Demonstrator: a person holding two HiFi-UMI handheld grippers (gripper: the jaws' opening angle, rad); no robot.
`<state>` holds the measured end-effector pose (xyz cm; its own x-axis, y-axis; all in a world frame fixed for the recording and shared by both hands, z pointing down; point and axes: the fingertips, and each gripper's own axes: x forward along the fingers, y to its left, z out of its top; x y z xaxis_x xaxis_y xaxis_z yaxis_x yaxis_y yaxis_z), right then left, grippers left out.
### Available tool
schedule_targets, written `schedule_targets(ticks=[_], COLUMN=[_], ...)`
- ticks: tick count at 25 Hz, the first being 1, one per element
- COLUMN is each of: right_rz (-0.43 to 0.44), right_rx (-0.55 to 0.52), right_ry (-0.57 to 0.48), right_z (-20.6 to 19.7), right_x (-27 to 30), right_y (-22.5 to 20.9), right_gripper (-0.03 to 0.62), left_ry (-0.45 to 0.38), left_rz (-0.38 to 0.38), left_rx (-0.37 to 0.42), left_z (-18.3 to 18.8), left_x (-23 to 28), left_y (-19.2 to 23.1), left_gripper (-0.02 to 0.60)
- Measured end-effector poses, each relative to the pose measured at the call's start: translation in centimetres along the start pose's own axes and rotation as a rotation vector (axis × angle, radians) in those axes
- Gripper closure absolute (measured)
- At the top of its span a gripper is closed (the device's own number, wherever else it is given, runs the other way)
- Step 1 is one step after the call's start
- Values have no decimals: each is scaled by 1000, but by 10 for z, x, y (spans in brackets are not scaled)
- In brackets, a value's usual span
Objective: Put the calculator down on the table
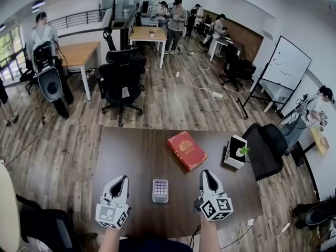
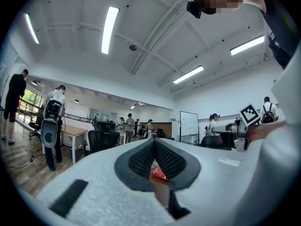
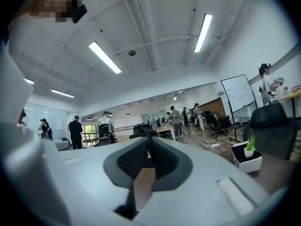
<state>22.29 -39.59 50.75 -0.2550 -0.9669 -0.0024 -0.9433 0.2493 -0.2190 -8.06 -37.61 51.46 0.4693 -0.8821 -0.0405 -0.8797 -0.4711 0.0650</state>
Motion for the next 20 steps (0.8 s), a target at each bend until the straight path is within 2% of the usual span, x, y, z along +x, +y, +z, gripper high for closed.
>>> schedule_targets(ticks=[1,6,11,20], right_rz=[3,28,-2,17], right_rx=[0,-40,-63,-142], right_ry=[3,9,37,49], right_z=[0,2,0,5], right_x=[0,-1,-3,-6], right_y=[1,8,7,12], right_gripper=[585,586,586,586], left_ry=[1,-3,-4,-17], left_rz=[1,4,15,33], left_rx=[-1,-7,32,11], left_z=[-1,1,6,6], left_x=[0,1,-3,-5], left_y=[0,-1,0,4], left_gripper=[586,586,586,586])
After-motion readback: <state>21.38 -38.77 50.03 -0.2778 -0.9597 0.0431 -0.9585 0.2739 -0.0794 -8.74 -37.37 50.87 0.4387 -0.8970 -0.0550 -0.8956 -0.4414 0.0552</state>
